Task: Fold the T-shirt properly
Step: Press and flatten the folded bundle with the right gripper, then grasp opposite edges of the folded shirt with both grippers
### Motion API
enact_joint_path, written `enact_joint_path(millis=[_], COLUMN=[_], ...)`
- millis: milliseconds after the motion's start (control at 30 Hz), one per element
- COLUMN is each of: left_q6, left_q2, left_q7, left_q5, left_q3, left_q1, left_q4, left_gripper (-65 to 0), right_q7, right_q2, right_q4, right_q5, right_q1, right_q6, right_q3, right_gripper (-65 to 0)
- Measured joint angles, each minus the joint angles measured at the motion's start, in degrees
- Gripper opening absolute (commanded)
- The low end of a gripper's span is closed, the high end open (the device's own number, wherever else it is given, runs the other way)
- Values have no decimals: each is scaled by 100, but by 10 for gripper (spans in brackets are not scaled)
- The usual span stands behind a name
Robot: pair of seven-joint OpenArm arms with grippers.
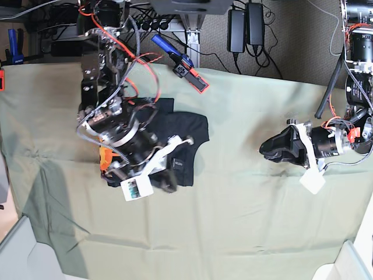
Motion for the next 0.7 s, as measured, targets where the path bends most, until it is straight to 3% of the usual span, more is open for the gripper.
enact_joint_path(millis=[100,200,400,533,700], left_q6=[0,4,-15,-20,-20], left_q2=[-4,-35,129,341,691], left_q7=[-129,-164,-903,-1117,-1377], left_q5=[-4,247,2079,3195,3908], left_q3=[138,717,2568,3276,3921], left_q1=[-9,-17,-26,-63,-63], left_q4=[0,50,994,1392,1397], left_gripper=[-649,-650,-650,-650,-650], right_q7=[13,219,581,715,975], right_q2=[184,382,1064,1351,1543], right_q4=[-44,-227,-1390,-2208,-3134], right_q5=[-332,-358,-254,-249,-234], right_q1=[291,588,1117,1460,1777], right_q6=[0,-2,-2,-2,0], right_q3=[420,925,1261,1261,1257], right_gripper=[-650,-650,-650,-650,-650])
